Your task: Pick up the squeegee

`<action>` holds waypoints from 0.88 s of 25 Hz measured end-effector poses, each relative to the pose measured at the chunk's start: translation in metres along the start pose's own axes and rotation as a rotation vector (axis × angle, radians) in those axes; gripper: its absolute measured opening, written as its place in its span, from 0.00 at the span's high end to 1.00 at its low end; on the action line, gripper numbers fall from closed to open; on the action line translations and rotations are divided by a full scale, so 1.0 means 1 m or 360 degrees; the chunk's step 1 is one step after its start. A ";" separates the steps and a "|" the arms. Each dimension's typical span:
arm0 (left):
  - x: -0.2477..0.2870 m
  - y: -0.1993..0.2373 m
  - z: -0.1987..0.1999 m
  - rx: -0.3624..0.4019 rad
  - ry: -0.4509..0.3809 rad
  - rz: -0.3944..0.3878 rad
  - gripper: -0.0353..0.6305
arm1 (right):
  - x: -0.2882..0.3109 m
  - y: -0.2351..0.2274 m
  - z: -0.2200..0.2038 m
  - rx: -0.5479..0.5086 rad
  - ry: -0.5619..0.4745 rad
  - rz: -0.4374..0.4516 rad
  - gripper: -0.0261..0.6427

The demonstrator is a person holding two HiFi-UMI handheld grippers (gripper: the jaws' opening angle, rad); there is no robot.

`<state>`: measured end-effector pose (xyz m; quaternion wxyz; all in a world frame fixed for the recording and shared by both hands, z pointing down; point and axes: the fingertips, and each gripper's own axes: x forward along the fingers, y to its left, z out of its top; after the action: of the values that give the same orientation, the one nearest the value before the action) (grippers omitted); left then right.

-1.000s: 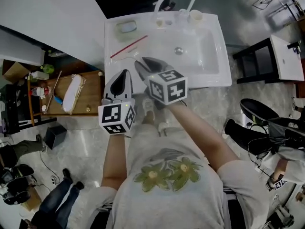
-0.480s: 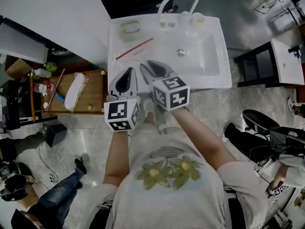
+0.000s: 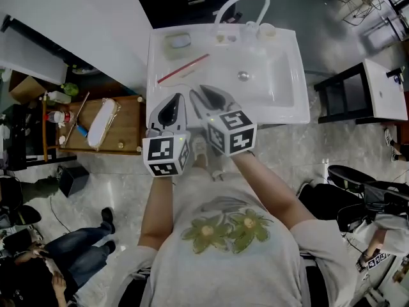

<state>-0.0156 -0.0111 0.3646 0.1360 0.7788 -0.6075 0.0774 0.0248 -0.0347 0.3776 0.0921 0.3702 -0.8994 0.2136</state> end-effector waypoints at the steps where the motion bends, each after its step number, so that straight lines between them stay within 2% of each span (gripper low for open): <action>1: 0.000 0.000 0.000 0.0001 0.0000 0.0001 0.94 | 0.000 0.001 0.001 -0.0003 -0.0003 -0.0001 0.81; 22: 0.000 -0.002 0.001 0.0006 -0.0001 -0.0007 0.94 | -0.003 0.004 0.004 -0.0016 -0.0023 0.0004 0.81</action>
<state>-0.0140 -0.0113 0.3637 0.1344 0.7804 -0.6056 0.0778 0.0241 -0.0317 0.3722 0.0873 0.3701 -0.9016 0.2064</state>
